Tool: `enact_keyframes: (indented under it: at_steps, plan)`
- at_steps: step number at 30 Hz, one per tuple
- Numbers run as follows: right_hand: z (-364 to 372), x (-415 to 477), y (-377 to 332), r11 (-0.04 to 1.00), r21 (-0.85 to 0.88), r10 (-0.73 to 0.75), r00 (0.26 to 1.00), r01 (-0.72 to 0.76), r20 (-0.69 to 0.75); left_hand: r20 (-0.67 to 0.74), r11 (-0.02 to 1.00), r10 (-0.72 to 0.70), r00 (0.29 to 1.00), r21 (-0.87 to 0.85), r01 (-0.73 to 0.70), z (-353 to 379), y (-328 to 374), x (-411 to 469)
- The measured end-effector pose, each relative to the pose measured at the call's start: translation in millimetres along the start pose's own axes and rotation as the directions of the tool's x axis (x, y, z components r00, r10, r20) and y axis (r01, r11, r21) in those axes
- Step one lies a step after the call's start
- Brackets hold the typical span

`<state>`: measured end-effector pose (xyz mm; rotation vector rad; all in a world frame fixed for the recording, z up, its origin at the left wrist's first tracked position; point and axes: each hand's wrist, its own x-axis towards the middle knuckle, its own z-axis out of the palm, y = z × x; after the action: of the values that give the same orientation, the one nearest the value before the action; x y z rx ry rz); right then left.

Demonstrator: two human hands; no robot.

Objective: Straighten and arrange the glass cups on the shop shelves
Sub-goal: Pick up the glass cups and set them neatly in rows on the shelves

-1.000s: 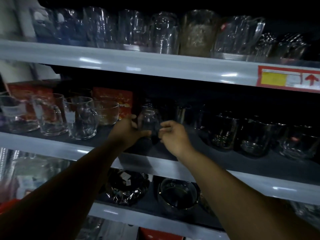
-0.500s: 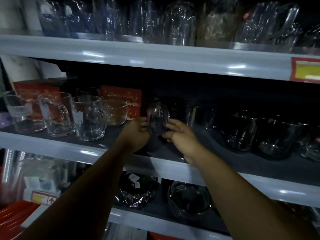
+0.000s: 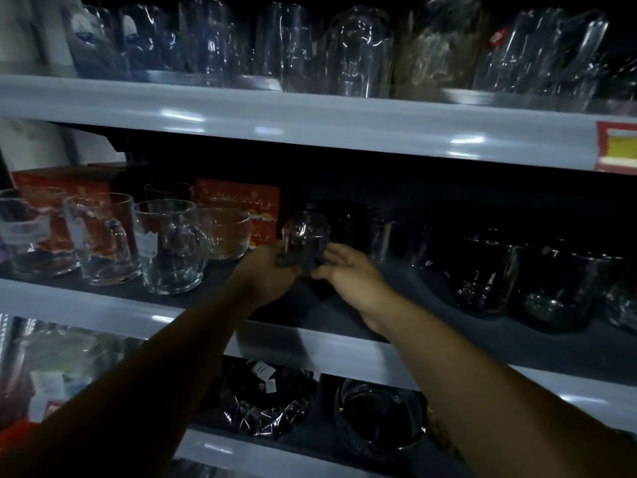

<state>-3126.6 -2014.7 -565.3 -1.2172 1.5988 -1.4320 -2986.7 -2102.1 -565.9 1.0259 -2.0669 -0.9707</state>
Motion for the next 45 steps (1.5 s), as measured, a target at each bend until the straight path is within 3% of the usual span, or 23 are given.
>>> enact_keyframes:
  at_steps: [5,10,15,18,22,25,31,34,37,45]
  plan:
    - [0,4,7,1.0,-0.027,-0.002,1.0,0.003,0.016,0.03,0.997,0.054,0.998,-0.058,-0.052,-4,-6,3]
    - [6,9,9,0.993,-0.116,0.017,0.998,-0.01,0.064,0.091,0.999,0.034,0.995,0.003,-0.034,1,-3,2]
    - [8,15,13,0.99,-0.139,0.011,0.998,-0.003,0.059,-0.01,0.995,-0.025,1.0,0.096,0.026,0,-8,5]
    - [8,16,13,0.991,-0.132,-0.003,0.999,0.008,0.044,-0.037,0.993,0.013,0.999,0.115,-0.009,1,-5,1]
    - [0,9,5,0.975,-0.22,-0.051,0.998,0.041,-0.044,-0.099,0.96,0.067,0.993,0.276,-0.038,-7,6,-6]
    - [-17,-6,-5,0.878,-0.468,-0.177,0.977,0.101,-0.121,-0.091,0.919,0.133,0.987,0.384,-0.088,-14,25,-22]
    - [-80,-73,-36,0.612,-0.758,-0.328,0.945,0.226,0.018,0.019,0.839,0.231,0.973,0.502,-0.209,3,89,-67]
    - [-119,-107,-47,0.586,-0.777,-0.358,0.934,0.231,0.008,0.04,0.843,0.317,0.948,0.445,-0.301,29,120,-89]
    - [-163,-140,-50,0.641,-0.743,-0.362,0.93,0.194,-0.069,0.045,0.858,0.374,0.926,0.364,-0.364,63,143,-105]
    - [-290,-207,-17,0.69,-0.723,-0.293,0.9,-0.034,-0.323,0.124,0.878,0.447,0.886,0.13,-0.461,175,207,-119]
